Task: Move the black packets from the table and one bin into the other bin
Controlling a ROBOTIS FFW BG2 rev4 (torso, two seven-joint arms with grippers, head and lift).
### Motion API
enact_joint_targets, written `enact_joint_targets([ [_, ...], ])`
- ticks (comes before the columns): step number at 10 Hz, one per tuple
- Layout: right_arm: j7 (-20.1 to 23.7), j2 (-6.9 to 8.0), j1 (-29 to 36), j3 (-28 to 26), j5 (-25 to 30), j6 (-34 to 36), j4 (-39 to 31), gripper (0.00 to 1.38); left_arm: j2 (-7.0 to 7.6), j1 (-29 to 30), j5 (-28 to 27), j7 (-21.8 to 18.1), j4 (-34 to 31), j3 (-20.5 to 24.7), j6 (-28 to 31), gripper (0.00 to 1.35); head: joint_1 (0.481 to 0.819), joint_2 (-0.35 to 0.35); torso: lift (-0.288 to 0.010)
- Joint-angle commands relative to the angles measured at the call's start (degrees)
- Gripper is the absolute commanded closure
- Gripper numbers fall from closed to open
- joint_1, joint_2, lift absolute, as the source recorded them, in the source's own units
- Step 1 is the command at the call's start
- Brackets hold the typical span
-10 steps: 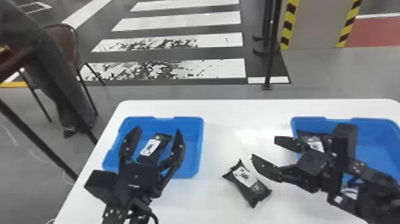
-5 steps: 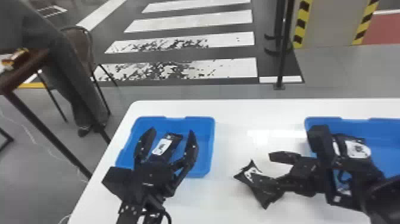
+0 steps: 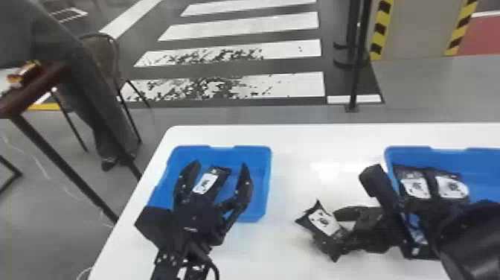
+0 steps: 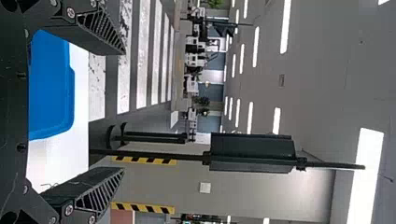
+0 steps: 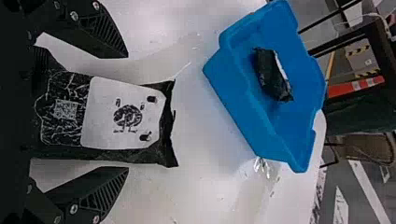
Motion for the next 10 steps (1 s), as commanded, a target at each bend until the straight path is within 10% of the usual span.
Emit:
enact_joint_targets([
  [1,0.0,0.06,-0.7,0.8,-0.8,0.4,2.0,0.28,0.07,0.0,0.1,0.0,0.2,-0.1,0.0,0.15,0.695,0.224,-0.11],
  [3,0.0,0.06,-0.4,0.9,-1.0,-0.8,0.7,1.08,0.07,0.0,0.4,0.0,0.2,-0.1,0.0,0.15,0.695,0.223,-0.11],
  [7,-0.9,-0.2,0.6,0.5,-2.2,-2.8,-1.6,1.07,0.15,0.0,0.5,0.0,0.4,-0.1,-0.5,0.15,0.695,0.234,-0.11],
  [10,-6.6,0.15,13.5,-14.4,-0.7,-9.7,-18.7,1.07,0.15,0.1,0.4,0.0,0.4,-0.1,-1.4,0.15,0.695,0.233,-0.11],
])
